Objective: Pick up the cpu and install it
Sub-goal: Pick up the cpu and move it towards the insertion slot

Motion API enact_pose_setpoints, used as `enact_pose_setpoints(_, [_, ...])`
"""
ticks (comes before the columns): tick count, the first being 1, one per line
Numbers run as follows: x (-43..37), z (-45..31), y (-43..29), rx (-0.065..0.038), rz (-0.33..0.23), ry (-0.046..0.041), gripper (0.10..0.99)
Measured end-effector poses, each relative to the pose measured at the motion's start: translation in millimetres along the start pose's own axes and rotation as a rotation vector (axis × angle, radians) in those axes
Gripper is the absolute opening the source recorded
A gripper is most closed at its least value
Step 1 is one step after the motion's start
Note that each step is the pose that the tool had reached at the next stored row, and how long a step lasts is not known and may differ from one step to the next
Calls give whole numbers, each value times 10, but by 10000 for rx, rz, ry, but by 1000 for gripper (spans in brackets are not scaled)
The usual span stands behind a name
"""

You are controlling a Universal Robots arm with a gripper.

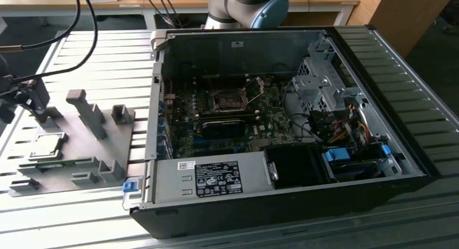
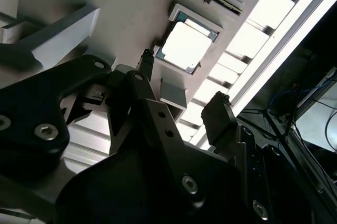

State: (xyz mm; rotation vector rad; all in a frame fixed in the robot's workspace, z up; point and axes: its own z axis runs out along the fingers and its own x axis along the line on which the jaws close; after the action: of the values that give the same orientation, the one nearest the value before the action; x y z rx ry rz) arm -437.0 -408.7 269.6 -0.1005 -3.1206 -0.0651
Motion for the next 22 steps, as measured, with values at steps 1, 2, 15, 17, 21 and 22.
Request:
enact_pose_setpoints(1, [0,7,0,0,0,0,647])
enact_pose_setpoints(2, [0,14,-1,0,0,0,647])
enact_pose_setpoints(15, [-2,82,-3,0,0,0,718])
enact_pose_setpoints(17, [-2,92,-4,-1,0,0,718])
enact_pose_setpoints(21, [-2,111,-5,-1,0,-1,718])
enact_pose_setpoints(22, [-2,117,-5,-1,0,0,718])
